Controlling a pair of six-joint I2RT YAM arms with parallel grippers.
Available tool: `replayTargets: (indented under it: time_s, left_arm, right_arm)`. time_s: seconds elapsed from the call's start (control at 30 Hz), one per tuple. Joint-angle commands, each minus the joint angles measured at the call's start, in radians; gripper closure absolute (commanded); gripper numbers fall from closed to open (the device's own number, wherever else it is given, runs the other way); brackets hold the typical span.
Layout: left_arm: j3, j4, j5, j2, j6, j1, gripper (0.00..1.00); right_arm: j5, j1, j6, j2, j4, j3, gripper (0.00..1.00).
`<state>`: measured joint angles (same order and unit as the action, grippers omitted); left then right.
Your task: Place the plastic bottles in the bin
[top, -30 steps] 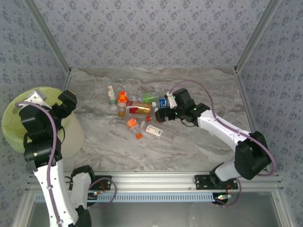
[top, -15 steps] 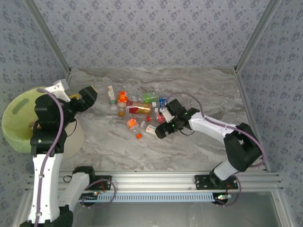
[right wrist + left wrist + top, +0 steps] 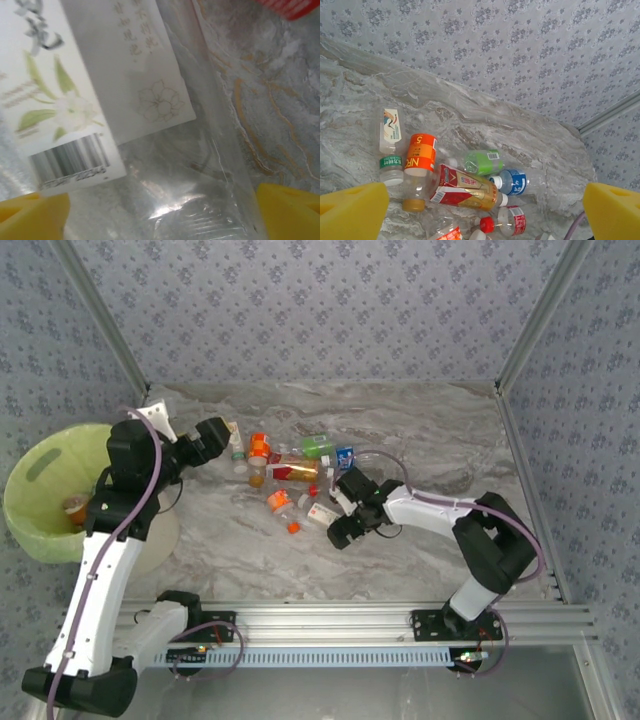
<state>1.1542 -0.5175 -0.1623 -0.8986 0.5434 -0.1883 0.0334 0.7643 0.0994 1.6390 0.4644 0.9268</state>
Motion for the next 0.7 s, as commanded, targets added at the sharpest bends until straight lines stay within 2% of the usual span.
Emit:
replayTargets:
  time_s: [0.0, 0.13, 0.37, 0.67]
  left_arm:
    - [0.01, 0.045, 0.018, -0.019, -0.02, -0.015, 0.01]
    - [0.021, 0.045, 0.019, -0.044, -0.028, -0.034, 0.01]
    - [0.029, 0.037, 0.047, -0.06, -0.034, -0.047, 0.01]
    - [0.034, 0.052, 0.006, -0.099, -0.07, -0.08, 0.01]
  right_arm:
    - [-0.127, 0.039, 0.067, 0.034, 0.024, -0.012, 0.06]
    - [-0.173, 0.073, 0.068, 0.025, 0.018, -0.017, 0.22]
    - [-0.174, 0.09, 0.051, -0.041, 0.012, -0.035, 0.39]
    - [-0.199, 0.109, 0.004, -0.276, -0.162, -0.123, 0.57]
